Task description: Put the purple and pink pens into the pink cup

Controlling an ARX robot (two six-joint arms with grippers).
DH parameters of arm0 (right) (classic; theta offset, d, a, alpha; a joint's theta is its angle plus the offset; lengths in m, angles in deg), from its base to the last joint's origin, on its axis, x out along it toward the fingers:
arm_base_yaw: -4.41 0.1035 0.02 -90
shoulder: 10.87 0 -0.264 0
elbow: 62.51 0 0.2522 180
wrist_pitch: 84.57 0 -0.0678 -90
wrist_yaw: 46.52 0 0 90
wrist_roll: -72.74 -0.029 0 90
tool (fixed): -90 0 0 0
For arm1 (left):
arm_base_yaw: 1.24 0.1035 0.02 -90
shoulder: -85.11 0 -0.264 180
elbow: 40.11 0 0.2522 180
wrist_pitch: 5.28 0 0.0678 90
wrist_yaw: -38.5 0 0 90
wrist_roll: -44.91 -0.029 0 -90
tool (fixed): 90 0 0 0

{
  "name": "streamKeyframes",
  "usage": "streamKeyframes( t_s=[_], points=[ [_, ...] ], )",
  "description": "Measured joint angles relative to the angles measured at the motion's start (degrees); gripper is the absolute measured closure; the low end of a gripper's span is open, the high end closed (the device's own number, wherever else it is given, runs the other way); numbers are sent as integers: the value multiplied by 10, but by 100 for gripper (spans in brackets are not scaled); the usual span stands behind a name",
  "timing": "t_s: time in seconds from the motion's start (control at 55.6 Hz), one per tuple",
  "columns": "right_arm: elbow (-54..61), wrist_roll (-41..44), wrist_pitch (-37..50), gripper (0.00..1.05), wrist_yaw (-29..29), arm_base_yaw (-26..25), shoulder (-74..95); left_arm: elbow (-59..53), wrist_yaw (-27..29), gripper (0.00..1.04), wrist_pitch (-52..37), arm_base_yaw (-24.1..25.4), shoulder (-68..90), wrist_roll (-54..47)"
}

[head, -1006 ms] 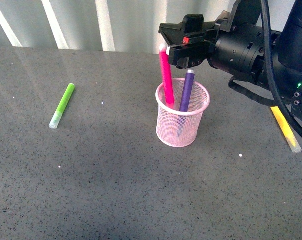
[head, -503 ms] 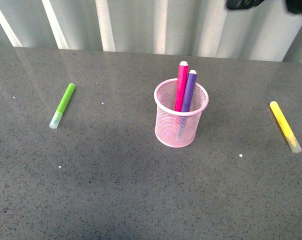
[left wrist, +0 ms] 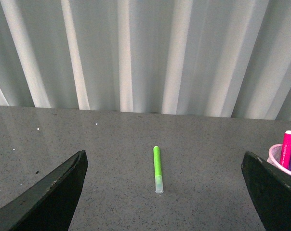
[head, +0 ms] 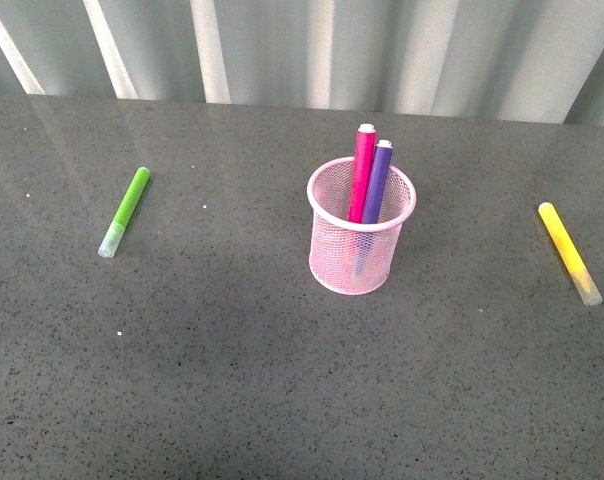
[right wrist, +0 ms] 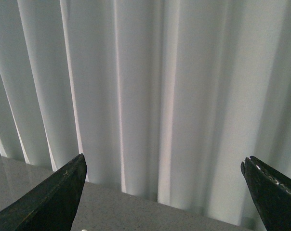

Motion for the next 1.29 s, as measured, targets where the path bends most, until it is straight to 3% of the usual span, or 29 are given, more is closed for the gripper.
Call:
streamKeyframes(
  t_s=[0.162,0.234,0.288,0.413,0.467,0.647,1.186,1.294],
  points=[
    [19,-5,-47,8,6,-26,-81,0,0,7,0,0,0,0],
    [8,13,-158,19,115,-15,-107,0,0,7,0,0,0,0],
    [22,20,-210,28,159,-10,-125,0,0,7,0,0,0,0],
    [71,28,-219,48,193,4,-150,0,0,7,0,0,0,0],
    [93,30,-214,60,239,43,-168,0,0,7,0,0,0,0],
    [148,36,-201,102,247,66,-215,0,0,7,0,0,0,0],
    [216,35,-216,101,247,66,-303,0,0,7,0,0,0,0],
    [221,35,-288,101,247,66,-362,0,0,7,0,0,0,0]
  ],
)
